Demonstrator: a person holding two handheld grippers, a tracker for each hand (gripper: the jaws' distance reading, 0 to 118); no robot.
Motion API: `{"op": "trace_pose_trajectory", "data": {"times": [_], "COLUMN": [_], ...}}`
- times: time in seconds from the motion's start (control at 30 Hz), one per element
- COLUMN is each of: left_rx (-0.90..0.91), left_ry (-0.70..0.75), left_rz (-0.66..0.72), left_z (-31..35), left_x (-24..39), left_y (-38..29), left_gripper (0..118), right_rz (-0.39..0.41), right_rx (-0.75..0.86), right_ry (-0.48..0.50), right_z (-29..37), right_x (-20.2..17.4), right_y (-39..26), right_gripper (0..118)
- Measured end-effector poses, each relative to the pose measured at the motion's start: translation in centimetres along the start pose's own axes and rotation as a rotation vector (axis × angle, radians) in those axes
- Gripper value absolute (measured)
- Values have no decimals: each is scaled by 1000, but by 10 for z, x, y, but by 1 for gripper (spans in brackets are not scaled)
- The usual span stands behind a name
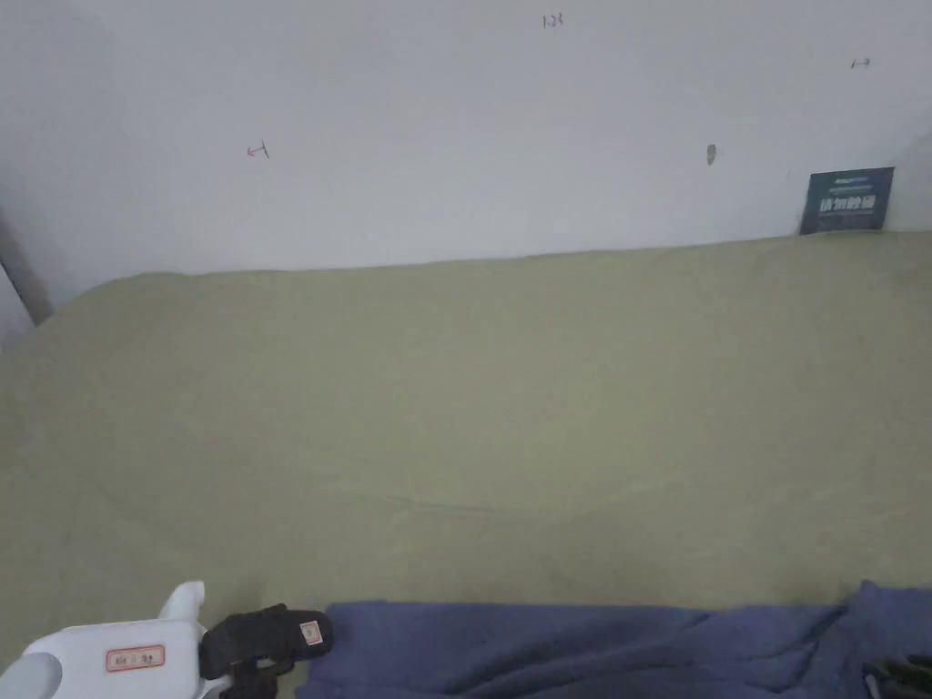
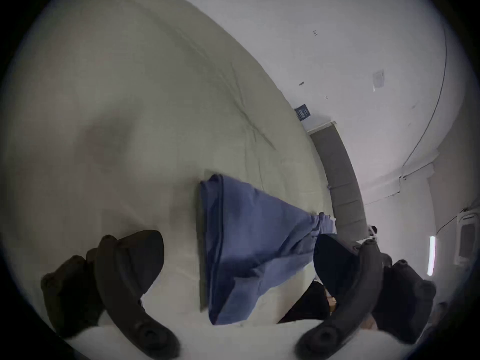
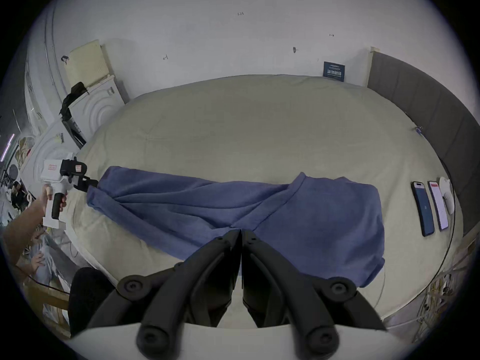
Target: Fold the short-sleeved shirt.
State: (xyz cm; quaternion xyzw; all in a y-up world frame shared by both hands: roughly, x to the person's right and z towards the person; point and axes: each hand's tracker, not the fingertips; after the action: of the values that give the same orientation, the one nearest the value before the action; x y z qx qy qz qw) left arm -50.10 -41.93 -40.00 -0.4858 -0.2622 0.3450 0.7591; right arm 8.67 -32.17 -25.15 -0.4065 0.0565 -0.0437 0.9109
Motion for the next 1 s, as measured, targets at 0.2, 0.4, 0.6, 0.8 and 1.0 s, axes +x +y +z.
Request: {"op": "trace_pose_trajectory", "data": {"times": [0.2,0.4,0.6,0.8,1.0], "left_rx": [26,70,158,120,-38], "left_ry": [-194,-67,-32,-154,-200], "left_rz": [104,99,-93,-302,-382], "left_z": [-19,-36,-12,-41,-131], "left_x": [-3,14,77,196,247], "left_y": [-14,-24,-19,-37,-60], "left_gripper": [68,3,3,3,3], "right_rz": [-4,-19,-30,-77,-115], "right_rx": [-1,-13,-13,11,16], "right_ry": [23,40,15,13,-42], "right_z": [-8,-9,-5,3,1], "right_x": [-8,-5,13,35,56], "right_y": [-2,-8,-10,-12,-14], "right_gripper": [6,6,6,6,6]}}
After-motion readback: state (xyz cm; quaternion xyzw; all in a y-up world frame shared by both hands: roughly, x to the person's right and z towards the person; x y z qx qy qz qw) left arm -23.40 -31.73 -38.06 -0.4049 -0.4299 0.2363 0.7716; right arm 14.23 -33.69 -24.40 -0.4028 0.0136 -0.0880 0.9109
